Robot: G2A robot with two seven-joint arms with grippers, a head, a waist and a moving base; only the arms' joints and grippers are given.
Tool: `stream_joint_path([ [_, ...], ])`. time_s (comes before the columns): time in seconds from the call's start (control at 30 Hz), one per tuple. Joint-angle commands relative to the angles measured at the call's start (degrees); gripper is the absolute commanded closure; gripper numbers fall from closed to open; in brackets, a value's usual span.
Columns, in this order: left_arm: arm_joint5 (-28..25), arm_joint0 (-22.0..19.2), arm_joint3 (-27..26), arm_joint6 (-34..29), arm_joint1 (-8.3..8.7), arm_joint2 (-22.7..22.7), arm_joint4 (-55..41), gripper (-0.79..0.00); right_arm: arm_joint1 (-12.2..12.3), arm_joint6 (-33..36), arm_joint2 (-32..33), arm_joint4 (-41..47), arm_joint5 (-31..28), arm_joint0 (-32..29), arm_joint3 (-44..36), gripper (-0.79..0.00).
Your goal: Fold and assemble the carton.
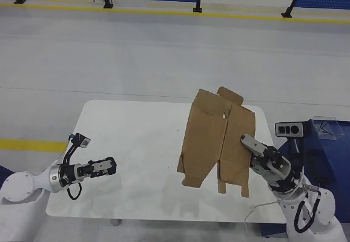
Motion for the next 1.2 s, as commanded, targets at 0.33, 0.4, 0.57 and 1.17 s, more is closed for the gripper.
stream_joint_path([
  [0.33,0.0,0.0,0.0,0.0,0.0,0.0,0.0,-0.785,0.7,-12.3,-5.0,68.4,65.0,5.5,13.3,0.0],
  [0.4,0.0,0.0,0.0,0.0,0.0,0.0,0.0,-0.785,1.0,-17.1,-7.7,78.9,67.5,6.1,14.8,0.0],
  [0.57,0.0,0.0,0.0,0.0,0.0,0.0,0.0,-0.785,3.5,-37.8,-16.3,112.8,67.5,7.7,14.6,0.0],
  [1.17,0.0,0.0,0.0,0.0,0.0,0.0,0.0,-0.785,6.4,-29.1,-0.4,75.8,50.9,6.1,5.5,0.0],
])
